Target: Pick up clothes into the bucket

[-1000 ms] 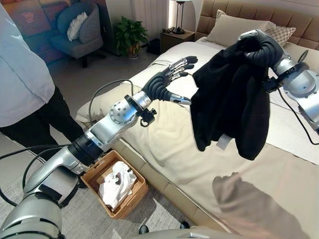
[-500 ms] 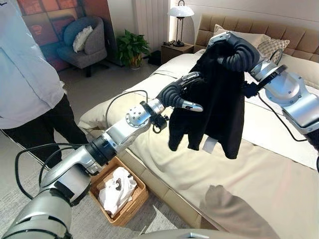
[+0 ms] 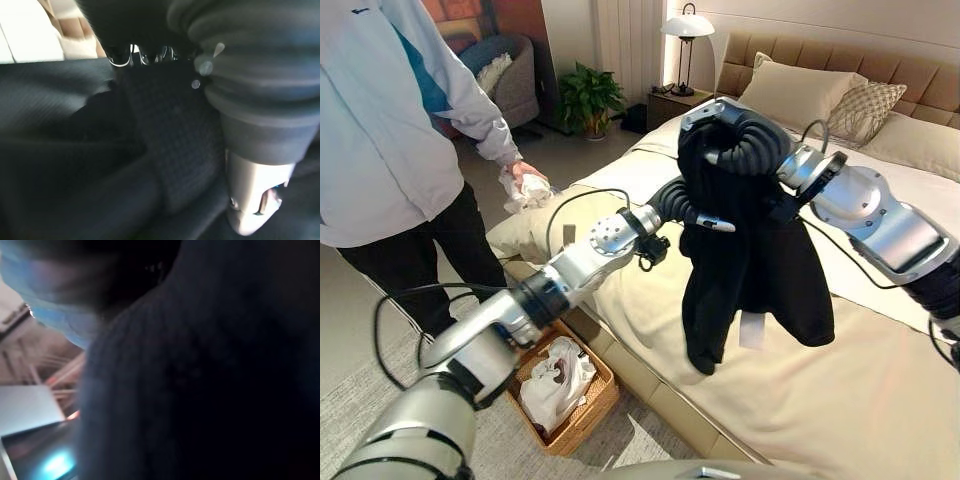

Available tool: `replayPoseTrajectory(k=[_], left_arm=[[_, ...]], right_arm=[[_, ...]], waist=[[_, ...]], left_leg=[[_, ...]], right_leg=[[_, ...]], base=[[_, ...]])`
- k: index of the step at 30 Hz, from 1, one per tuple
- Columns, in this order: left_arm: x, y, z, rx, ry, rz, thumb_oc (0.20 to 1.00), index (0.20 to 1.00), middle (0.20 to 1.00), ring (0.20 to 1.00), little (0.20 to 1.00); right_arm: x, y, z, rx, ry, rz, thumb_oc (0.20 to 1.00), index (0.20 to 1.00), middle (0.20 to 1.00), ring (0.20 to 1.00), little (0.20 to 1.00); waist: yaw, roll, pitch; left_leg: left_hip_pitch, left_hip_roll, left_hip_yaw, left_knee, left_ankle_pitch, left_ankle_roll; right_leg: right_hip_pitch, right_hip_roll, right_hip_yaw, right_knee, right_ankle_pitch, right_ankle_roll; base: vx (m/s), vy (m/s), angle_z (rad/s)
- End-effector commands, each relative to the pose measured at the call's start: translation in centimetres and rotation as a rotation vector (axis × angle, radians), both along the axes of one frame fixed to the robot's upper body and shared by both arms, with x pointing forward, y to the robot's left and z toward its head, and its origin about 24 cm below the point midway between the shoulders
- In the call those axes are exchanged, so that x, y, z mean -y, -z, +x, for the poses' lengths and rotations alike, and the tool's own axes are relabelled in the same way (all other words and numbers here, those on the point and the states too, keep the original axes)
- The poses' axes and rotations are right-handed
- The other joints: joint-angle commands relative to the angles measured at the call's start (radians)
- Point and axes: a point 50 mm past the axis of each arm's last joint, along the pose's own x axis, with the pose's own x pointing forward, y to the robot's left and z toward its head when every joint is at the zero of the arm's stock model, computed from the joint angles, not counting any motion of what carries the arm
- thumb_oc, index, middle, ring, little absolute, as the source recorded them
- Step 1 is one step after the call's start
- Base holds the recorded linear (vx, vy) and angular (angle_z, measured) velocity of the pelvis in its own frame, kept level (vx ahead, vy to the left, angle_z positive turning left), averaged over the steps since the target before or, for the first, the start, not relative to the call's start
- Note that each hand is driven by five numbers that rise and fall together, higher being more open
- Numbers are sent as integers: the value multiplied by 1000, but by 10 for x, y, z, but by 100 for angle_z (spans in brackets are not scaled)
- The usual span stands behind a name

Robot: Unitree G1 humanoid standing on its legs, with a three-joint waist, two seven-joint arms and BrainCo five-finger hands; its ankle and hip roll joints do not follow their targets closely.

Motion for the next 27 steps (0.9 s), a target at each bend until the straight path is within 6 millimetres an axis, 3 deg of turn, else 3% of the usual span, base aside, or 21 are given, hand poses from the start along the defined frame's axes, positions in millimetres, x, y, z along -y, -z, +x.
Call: replayPoseTrajectory(k=[1,8,16,23,27], left_arm=[[38,-16,5,122,13,45,1000,1000,1000,1000,1000],[41,-6,4,91,9,47,1000,1000,1000,1000,1000],[19,2,2,38,11,23,1000,1000,1000,1000,1000],[22,2,-8,-148,187,-34,1000,1000,1000,1000,1000],[22,-4,-11,-164,235,-14,1000,1000,1000,1000,1000]], right_arm=[[-34,-57,-36,201,-284,235,200,200,200,200,200],[-35,-66,-34,244,-265,273,200,200,200,200,200],[-4,-69,-13,281,-57,327,200,200,200,200,200],[9,-68,0,248,23,373,200,200,200,200,200],[10,-66,6,219,42,368,200,200,200,200,200]], waist=[[20,-68,-38],[20,-68,-39],[29,-69,-37],[22,-62,-40],[19,-58,-43]], left_leg=[[-1,-1,-15,60,-100,21],[3,-3,-18,66,-106,24],[3,-4,-27,71,-110,26],[2,-6,-30,72,-111,23],[3,-5,-29,69,-108,20]], right_leg=[[-36,-72,-7,65,-4,85],[-30,-73,-3,67,-8,83],[-24,-76,-12,69,-10,82],[-20,-78,-22,71,-13,84],[-20,-79,-24,69,-12,84]], base=[[0,0,0],[0,0,0],[0,0,0],[5,5,2],[11,5,3]])
